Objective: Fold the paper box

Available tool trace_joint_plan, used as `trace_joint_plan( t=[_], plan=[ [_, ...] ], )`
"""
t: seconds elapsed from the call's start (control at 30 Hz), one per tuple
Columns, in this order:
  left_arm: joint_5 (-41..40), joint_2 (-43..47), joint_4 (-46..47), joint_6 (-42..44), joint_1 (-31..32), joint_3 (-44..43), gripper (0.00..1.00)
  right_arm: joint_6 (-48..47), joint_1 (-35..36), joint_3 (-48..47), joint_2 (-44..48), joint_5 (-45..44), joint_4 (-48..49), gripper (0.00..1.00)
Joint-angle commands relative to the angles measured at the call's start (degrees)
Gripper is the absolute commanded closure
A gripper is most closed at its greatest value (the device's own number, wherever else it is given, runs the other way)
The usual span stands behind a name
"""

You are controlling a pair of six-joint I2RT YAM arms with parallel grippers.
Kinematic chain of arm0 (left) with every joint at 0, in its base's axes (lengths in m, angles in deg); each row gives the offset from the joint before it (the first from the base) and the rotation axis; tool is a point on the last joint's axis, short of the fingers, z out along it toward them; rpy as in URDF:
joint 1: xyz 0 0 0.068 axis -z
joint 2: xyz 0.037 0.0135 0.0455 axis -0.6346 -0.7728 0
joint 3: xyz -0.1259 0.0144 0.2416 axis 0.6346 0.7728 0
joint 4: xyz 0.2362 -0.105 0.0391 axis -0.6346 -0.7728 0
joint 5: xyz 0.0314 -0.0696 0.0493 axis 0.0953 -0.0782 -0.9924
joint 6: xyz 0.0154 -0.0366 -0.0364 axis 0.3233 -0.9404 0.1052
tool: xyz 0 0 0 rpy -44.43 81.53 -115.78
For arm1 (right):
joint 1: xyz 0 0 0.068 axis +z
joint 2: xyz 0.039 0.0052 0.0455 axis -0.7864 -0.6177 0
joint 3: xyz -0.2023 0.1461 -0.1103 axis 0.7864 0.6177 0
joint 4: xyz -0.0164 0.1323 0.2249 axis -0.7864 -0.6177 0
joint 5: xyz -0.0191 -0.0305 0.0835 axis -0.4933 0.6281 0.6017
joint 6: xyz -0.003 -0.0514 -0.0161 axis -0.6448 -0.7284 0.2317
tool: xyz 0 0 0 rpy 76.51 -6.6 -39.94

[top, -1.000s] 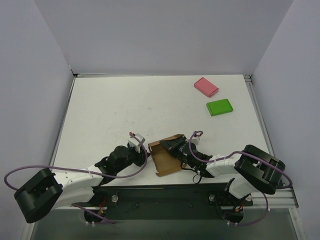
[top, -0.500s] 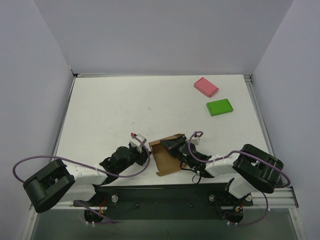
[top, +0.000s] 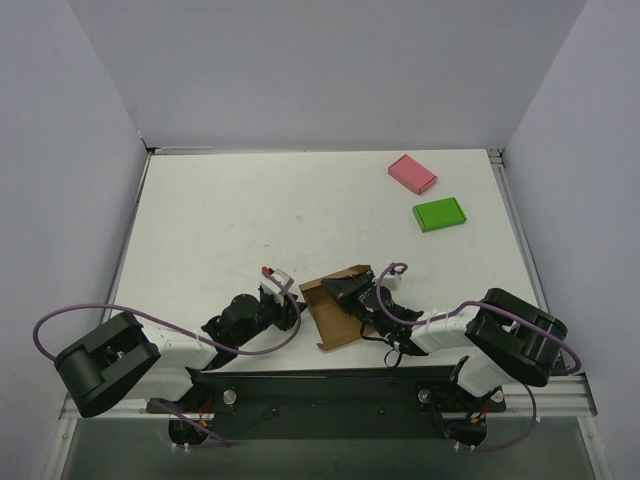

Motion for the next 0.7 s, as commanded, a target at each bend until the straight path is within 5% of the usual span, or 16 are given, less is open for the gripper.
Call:
trace_joint_plan(
  t=[0.0, 0.67],
  plan=[
    [2.72, -1.51, 10.31, 0.16, 0.34, -0.97, 0.52, -1.20, 1.45, 0.65, 0.37, 0.35, -0.73, 1.00],
    [3.42, -9.16, 22.26, 1.04, 0.16, 0.34, 0.35, -1.20, 2.15, 0.91, 1.69, -1.06, -2.66, 1.00]
  ],
)
